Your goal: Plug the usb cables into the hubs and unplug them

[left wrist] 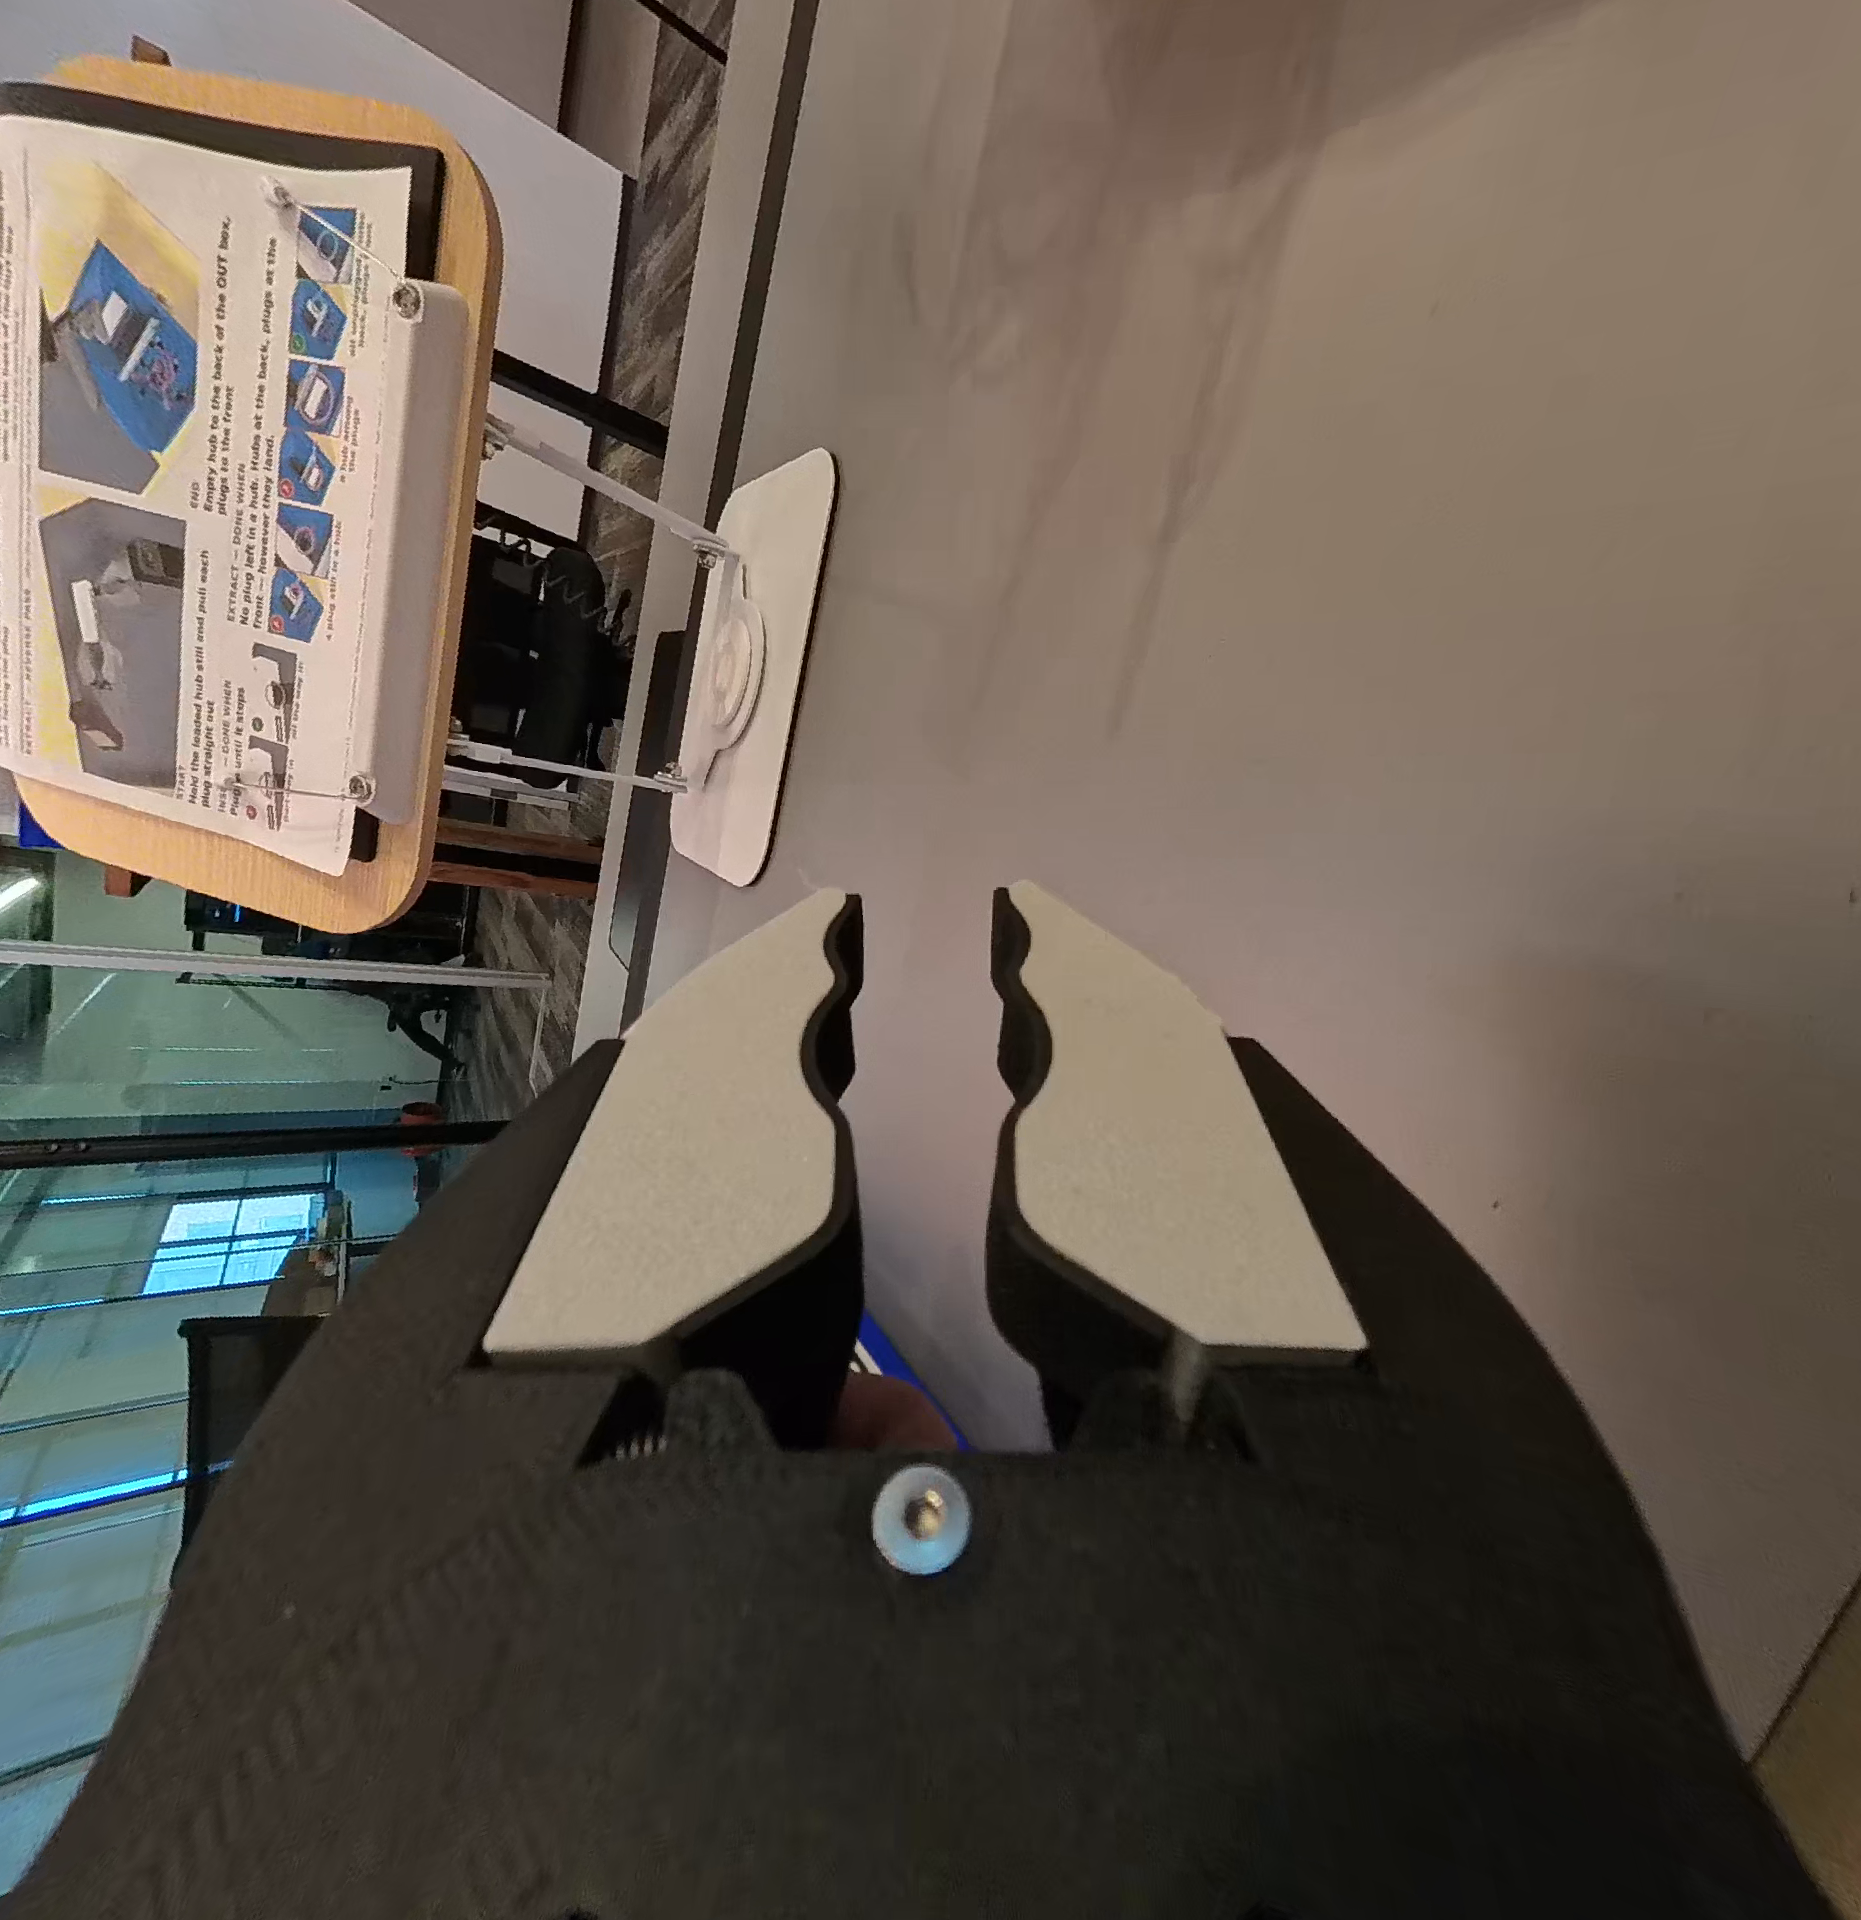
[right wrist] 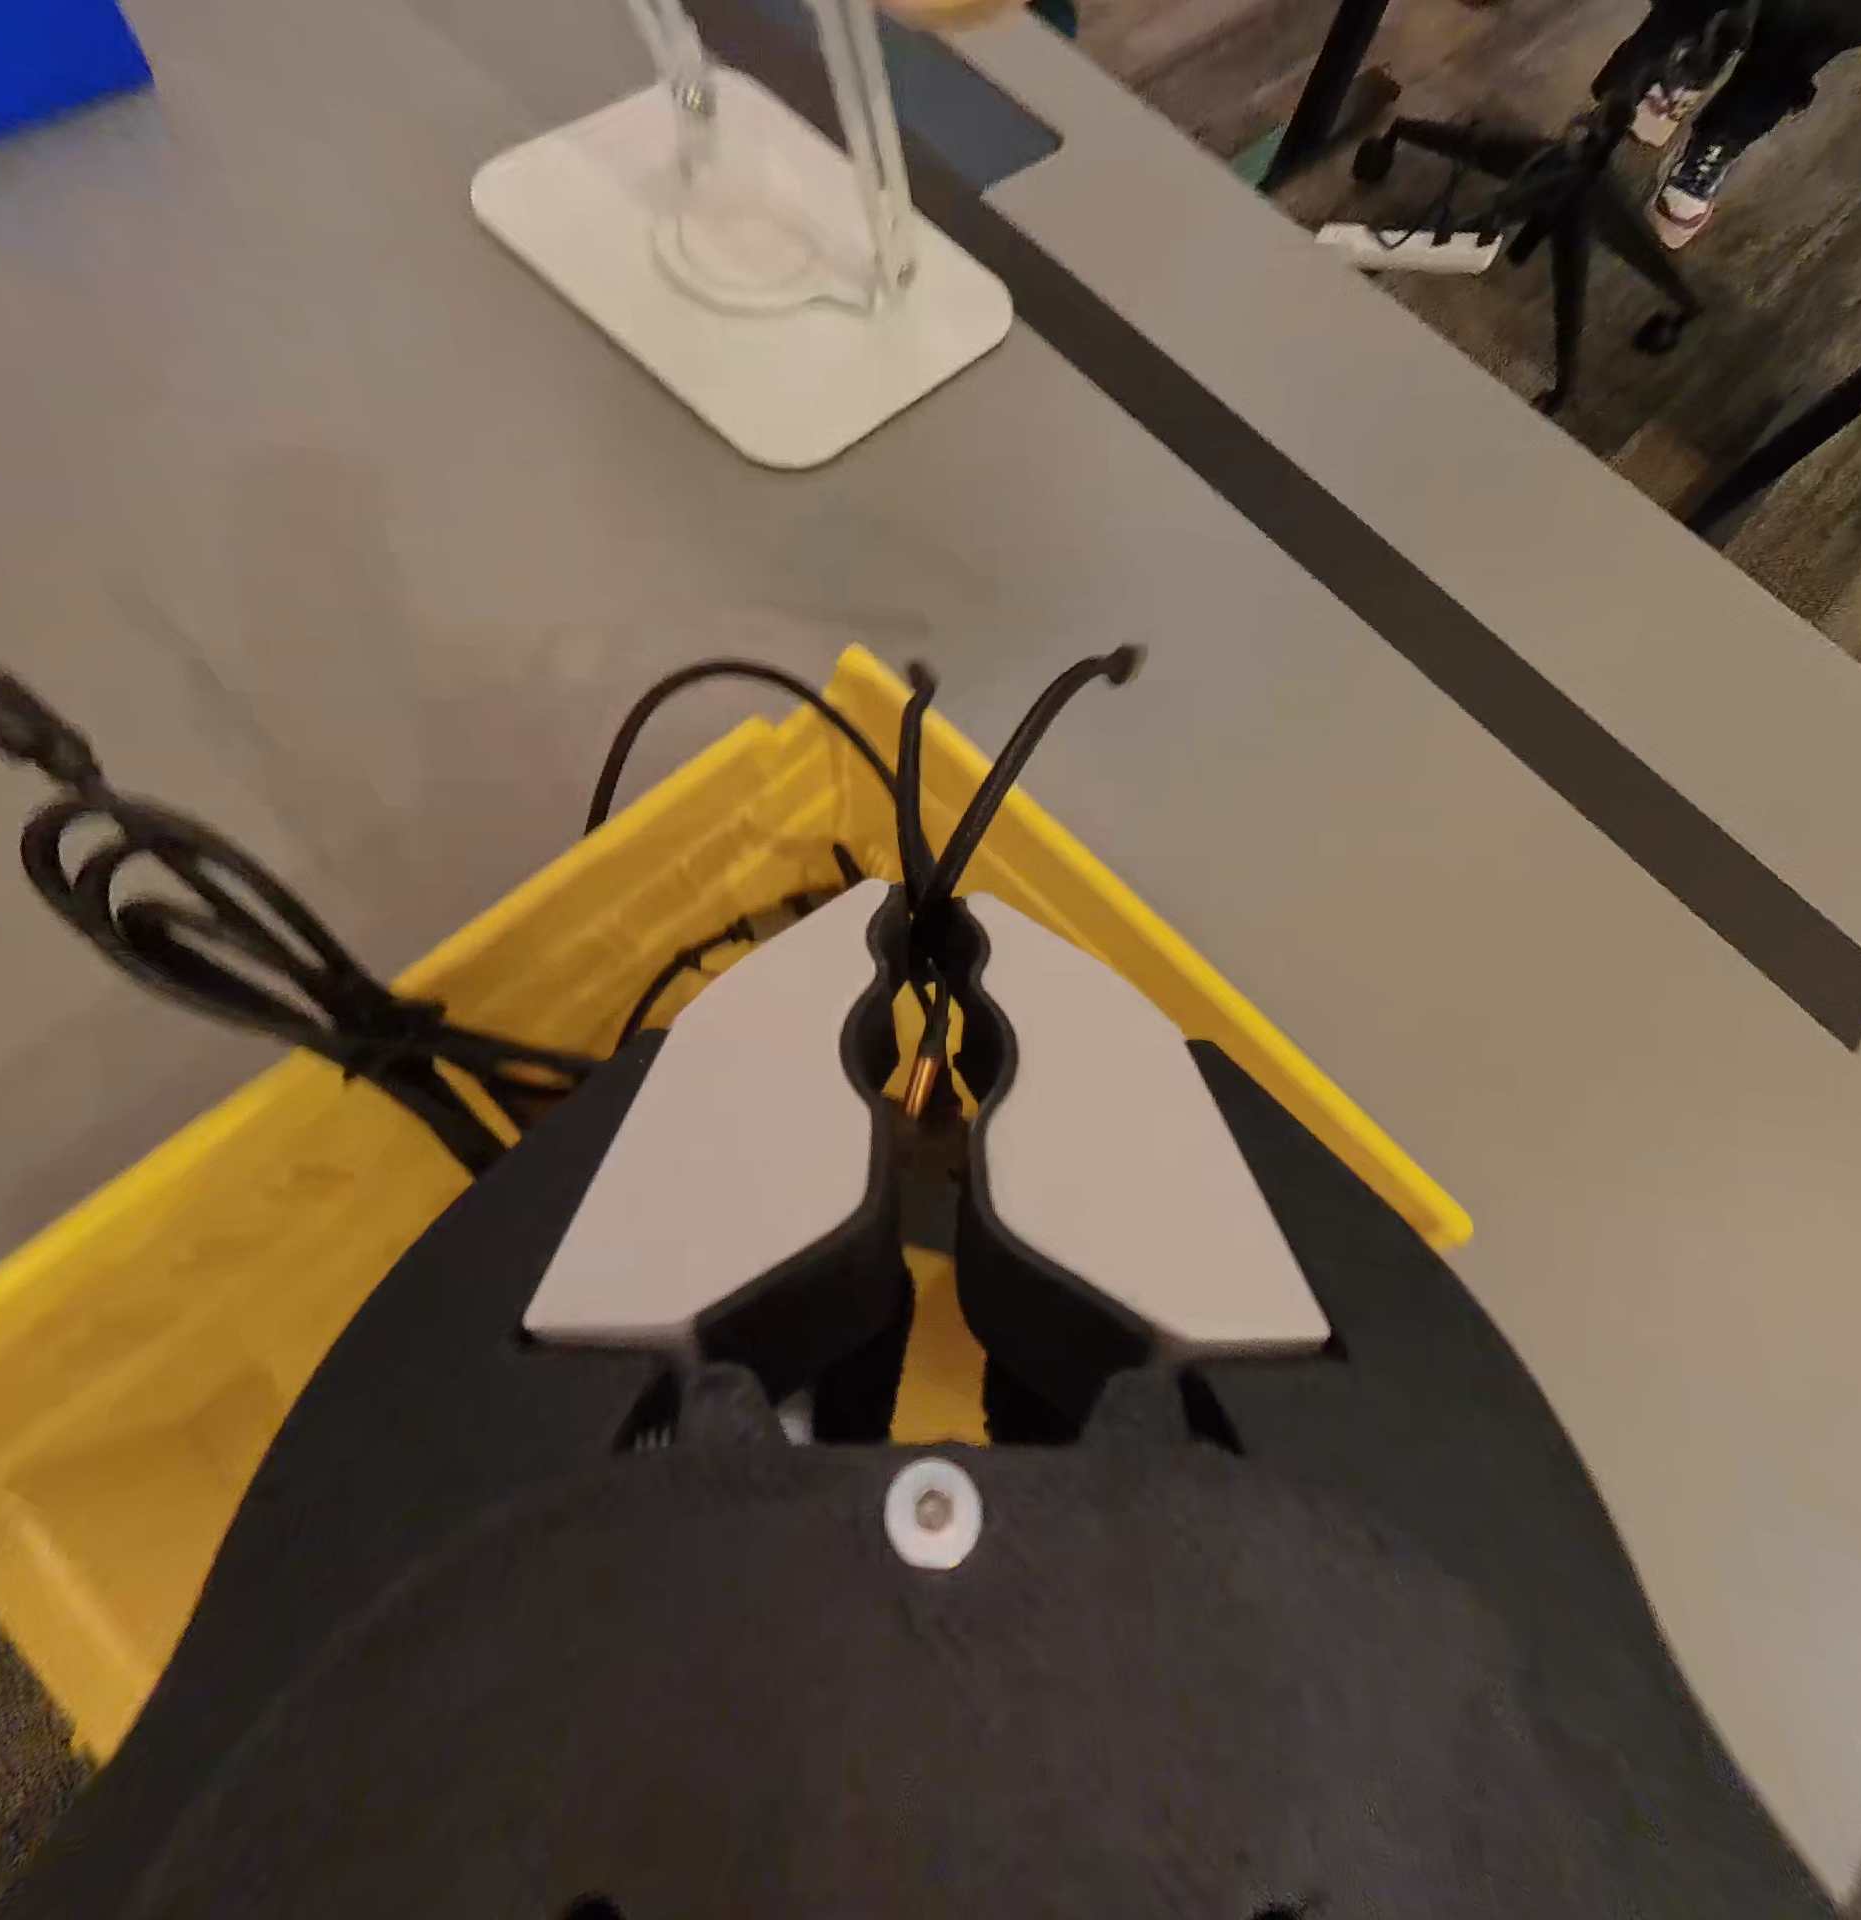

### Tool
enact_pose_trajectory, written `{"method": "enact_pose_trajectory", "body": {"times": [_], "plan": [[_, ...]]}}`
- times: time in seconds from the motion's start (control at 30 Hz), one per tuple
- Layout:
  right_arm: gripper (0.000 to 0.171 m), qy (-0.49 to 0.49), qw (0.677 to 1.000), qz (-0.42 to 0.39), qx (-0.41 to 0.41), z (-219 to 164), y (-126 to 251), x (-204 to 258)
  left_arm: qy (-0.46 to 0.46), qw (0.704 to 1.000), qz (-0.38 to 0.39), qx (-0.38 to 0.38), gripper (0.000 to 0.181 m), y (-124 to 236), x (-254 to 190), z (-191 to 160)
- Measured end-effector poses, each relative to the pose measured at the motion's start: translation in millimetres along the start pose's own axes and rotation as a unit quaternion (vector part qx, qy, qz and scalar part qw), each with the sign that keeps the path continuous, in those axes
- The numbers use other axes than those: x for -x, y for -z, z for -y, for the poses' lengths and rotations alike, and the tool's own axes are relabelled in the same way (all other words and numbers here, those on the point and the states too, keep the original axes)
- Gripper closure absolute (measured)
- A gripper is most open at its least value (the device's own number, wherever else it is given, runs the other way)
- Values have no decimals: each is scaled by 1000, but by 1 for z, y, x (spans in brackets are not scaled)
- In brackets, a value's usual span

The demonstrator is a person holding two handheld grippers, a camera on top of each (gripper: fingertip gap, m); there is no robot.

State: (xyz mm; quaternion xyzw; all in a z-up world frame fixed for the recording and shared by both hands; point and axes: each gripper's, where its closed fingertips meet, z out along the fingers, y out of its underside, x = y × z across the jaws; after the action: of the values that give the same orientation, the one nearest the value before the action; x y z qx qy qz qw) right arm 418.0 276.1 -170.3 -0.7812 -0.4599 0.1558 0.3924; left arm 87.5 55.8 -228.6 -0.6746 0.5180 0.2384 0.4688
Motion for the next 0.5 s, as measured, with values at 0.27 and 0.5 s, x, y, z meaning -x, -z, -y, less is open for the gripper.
{"method": "enact_pose_trajectory", "body": {"times": [0.27,0.5], "plan": [[165,110,969,31,221,-75,-10,29,-9,1000,-3,1,158,-1,-5,3],[164,137,910,42,390,-85,-31,34,-16,1000,-7,4,158,-2,-9,2]]}}
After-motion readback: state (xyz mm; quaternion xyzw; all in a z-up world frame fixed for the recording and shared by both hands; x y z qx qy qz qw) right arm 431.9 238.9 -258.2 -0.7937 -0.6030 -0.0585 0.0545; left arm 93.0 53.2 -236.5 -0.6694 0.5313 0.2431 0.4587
